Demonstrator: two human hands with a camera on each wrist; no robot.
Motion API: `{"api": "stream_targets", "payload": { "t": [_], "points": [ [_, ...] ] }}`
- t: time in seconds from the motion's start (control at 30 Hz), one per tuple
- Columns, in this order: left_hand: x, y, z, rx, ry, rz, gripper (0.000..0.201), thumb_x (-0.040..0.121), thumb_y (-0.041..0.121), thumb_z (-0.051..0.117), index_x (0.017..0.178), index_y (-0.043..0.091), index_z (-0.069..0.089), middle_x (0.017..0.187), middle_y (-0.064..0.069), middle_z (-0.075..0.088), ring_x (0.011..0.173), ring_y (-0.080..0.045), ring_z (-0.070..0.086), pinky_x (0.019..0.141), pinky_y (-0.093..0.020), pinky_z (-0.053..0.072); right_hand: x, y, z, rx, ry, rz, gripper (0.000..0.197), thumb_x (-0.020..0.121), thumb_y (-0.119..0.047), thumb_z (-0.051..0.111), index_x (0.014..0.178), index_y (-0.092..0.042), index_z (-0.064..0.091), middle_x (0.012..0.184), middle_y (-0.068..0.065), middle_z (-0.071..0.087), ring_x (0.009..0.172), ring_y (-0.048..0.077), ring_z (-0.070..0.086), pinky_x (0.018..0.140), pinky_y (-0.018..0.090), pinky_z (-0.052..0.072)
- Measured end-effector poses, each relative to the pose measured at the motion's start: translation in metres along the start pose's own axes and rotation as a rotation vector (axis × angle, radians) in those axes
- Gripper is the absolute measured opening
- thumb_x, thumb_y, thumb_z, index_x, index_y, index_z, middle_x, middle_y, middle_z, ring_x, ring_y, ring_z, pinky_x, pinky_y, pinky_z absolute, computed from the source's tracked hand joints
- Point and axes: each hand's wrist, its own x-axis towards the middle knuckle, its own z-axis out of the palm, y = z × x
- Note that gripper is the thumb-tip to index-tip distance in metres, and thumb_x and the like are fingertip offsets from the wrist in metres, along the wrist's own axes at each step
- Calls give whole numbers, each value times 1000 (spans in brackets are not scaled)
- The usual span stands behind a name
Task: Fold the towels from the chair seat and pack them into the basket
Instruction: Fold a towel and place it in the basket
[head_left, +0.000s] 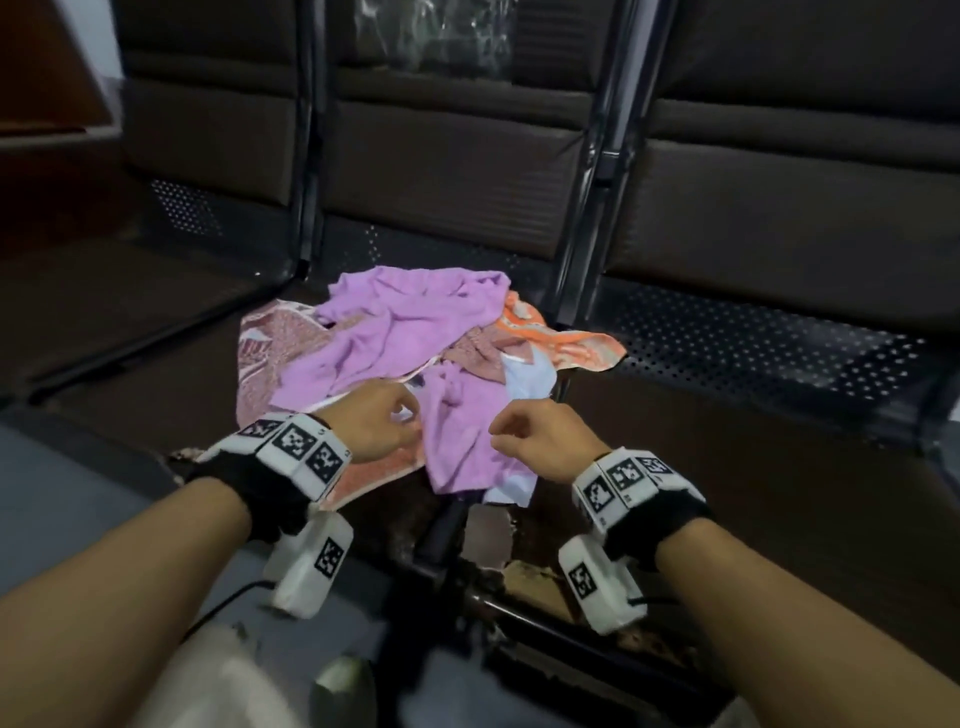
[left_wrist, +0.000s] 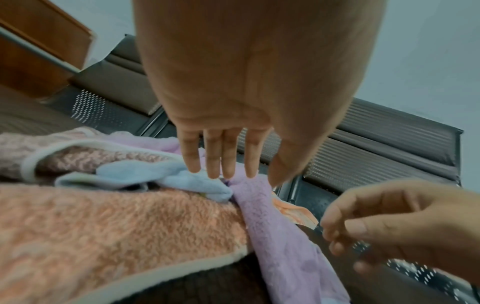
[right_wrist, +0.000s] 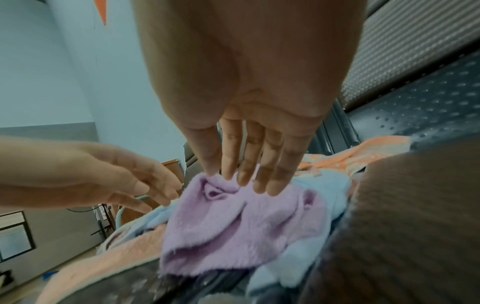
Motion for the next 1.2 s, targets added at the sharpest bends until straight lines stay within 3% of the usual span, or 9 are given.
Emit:
{"api": "stream_targets", "payload": {
  "t": [0.1,0.23,0.37,0.5,0.6,0.8,0.97,1.1,1.2],
  "points": [
    [10,-7,4,-13,12,-31,25,85,20,61,109,12,63,113,-8,63,103,-25,59,90,-33,46,4,6,15,1,-11,-25,15,87,-20,65,100,-13,69,100,2,71,91,16,64,77,15,42],
    [26,0,18,-53,12,-25,33,85,36,64,109,14,61,98,0,61,91,-19,58,77,-24,40,14,3,24,-73,-72,-79,22,88,-23,63,108,-13,66,106,4,68,95,18,63,87,26,47],
    [45,-3,21,-89,81,-56,21,79,30,71,87,18,56,87,1,64,85,-20,57,66,-18,42,17,8,21,-103,-61,-38,25,90,-23,62,113,-14,62,107,4,67,94,16,62,85,24,46],
    [56,-14,14,84,160,-171,37,87,37,53,119,19,60,130,-15,47,123,-32,40,103,-36,34,13,12,23,-115,-73,-11,25,89,-22,62,112,-13,63,105,4,68,88,12,60,80,18,42],
    [53,-30,6,174,63,-226,38,94,33,38,125,24,58,140,-15,40,133,-32,28,110,-38,24,14,7,26,-121,-79,-17,23,88,-19,63,109,-11,64,105,6,69,95,17,63,85,22,46],
    [40,-54,-2,-69,131,-177,30,94,12,45,111,9,69,124,-12,62,111,-29,58,93,-29,44,22,-14,30,-107,-67,-59,25,90,-19,61,113,-9,64,109,6,68,96,18,62,85,21,44],
    [33,-56,-8,-143,276,-140,25,86,0,53,87,10,76,106,-12,67,91,-23,62,74,-21,40,22,-22,27,-122,-22,-80,20,90,-21,62,107,-12,67,107,2,69,85,8,55,78,16,39],
    [26,-49,-11,-184,279,-173,22,81,-3,57,91,12,68,101,-12,69,96,-24,63,78,-24,45,17,-25,27,-131,-12,-81,18,89,-20,63,104,-12,69,103,1,70,82,7,55,76,17,39],
    [13,-36,-15,-200,195,-65,28,79,-3,60,100,15,63,90,-7,69,81,-19,62,71,-23,45,13,-28,27,-122,0,-84,19,89,-19,62,105,-12,68,103,2,70,82,8,56,75,17,40]
  ]
}}
